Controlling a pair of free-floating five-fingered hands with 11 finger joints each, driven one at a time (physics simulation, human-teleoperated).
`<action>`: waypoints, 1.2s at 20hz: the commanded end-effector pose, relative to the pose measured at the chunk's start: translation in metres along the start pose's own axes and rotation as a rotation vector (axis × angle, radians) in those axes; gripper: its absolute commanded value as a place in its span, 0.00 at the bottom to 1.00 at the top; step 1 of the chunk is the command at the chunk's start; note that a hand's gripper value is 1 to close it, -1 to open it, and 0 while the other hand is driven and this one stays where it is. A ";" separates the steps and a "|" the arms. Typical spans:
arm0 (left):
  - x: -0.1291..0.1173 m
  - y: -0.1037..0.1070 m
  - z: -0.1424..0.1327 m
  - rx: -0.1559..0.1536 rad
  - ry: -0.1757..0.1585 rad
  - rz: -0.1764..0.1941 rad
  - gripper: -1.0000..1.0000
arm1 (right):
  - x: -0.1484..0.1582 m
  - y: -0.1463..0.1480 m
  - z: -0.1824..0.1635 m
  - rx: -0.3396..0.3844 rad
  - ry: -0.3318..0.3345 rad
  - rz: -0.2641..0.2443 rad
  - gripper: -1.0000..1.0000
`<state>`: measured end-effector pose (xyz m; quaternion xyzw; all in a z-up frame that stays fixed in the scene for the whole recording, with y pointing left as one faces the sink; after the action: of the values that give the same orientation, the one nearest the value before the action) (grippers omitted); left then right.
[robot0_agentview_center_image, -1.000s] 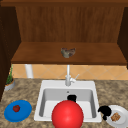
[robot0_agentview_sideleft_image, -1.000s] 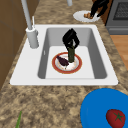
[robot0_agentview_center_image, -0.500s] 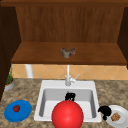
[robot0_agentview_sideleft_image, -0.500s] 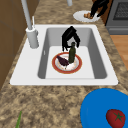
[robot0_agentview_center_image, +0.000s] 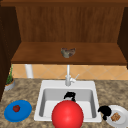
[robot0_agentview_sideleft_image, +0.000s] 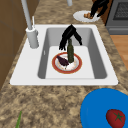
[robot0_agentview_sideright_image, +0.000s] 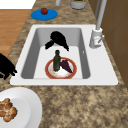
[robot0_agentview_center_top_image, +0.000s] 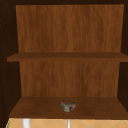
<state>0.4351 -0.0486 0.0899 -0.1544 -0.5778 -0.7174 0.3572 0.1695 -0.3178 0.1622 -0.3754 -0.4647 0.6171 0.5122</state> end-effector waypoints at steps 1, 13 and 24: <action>0.005 0.013 0.007 -0.002 -0.019 0.019 0.00 | 0.000 0.000 0.000 0.000 0.000 0.000 0.50; -0.019 0.004 0.062 0.124 -0.150 0.039 0.00 | 0.000 0.000 0.000 0.000 0.000 0.000 0.50; -0.059 -0.029 0.114 0.248 -0.276 0.020 0.00 | 0.000 0.000 0.000 0.000 0.000 0.000 0.50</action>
<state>0.4355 0.0641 0.0737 -0.2122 -0.6635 -0.6391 0.3261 0.1695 -0.3178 0.1622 -0.3754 -0.4647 0.6171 0.5122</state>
